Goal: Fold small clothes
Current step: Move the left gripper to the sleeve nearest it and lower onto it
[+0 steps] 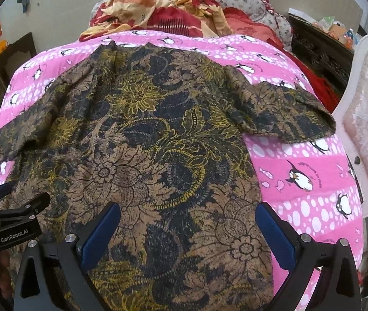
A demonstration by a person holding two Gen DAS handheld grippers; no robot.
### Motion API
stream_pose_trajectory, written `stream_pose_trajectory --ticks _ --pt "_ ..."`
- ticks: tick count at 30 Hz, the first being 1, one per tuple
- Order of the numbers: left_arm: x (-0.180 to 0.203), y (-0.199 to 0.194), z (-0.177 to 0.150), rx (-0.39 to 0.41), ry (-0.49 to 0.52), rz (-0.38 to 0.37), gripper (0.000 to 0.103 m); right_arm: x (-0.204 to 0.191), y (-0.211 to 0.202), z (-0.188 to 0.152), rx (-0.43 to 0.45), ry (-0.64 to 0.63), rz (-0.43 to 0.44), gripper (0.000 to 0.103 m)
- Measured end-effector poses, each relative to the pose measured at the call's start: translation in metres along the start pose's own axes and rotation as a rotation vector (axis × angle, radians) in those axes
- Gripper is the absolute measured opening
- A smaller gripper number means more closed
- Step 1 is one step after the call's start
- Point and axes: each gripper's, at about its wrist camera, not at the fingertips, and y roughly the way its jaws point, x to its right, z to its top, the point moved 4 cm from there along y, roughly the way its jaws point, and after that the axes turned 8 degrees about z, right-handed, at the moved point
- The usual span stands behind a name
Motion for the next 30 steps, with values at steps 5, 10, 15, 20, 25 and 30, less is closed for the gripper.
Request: stream_pose_trajectory --ticks 5,10,15,20,25,30 --pt "0.003 0.012 0.009 -0.006 0.001 -0.004 0.103 -0.002 0.014 0.009 -0.011 -0.003 0.001 0.103" --pt "0.002 0.026 0.04 0.093 0.007 0.039 0.103 -0.002 0.038 0.025 0.019 -0.019 0.0 0.103" --pt "0.002 0.044 0.048 0.111 0.008 -0.024 0.103 0.009 0.084 0.031 0.03 0.001 0.001 0.103" --pt "-0.005 0.045 0.04 0.162 -0.018 -0.057 0.103 0.007 0.093 0.025 0.051 -0.023 -0.022 0.103" --pt "-0.006 0.048 0.042 0.171 -0.016 -0.054 0.103 0.005 0.097 0.024 0.039 -0.034 -0.041 0.103" --pt "-0.008 0.044 0.039 0.126 -0.024 -0.087 0.103 0.004 0.099 0.026 0.041 -0.036 -0.043 0.103"
